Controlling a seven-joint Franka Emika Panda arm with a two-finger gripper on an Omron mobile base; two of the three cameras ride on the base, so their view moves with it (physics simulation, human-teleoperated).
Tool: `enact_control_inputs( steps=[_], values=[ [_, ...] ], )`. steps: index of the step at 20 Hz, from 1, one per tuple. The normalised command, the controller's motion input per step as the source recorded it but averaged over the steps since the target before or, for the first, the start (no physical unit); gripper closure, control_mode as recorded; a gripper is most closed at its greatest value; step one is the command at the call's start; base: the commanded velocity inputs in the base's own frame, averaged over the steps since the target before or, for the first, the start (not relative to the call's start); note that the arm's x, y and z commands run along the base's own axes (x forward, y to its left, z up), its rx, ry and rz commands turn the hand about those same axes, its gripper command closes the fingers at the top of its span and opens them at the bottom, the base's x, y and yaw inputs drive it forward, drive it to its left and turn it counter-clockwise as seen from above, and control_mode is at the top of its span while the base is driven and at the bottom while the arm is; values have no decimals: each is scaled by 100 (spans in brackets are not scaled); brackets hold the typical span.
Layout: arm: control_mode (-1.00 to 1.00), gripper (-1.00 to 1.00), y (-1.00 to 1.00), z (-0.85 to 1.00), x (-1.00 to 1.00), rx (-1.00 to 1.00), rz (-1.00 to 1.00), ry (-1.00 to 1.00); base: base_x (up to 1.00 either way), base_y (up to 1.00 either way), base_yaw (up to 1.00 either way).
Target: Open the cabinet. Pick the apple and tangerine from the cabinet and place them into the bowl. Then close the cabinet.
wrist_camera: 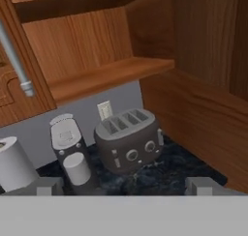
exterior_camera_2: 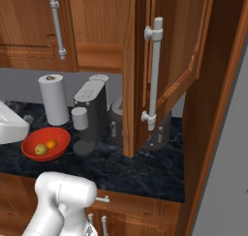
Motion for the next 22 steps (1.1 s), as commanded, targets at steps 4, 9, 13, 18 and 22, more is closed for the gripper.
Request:
enact_control_inputs(
  steps=[4,9,13,18,22],
  values=[
    [-100,-100,-25,5,-83,-2,2,-13,0,0,0],
    [-100,-100,-39,17,-95,0,1,-11,0,0,0],
    [-100,-100,-38,18,-84,-4,1,-9,0,0,0],
    [-100,-100,-33,15,-62,-6,0,-1,0,0,0],
    [-100,-100,-27,0,-29,-9,0,0,0,0,0]
  ],
)
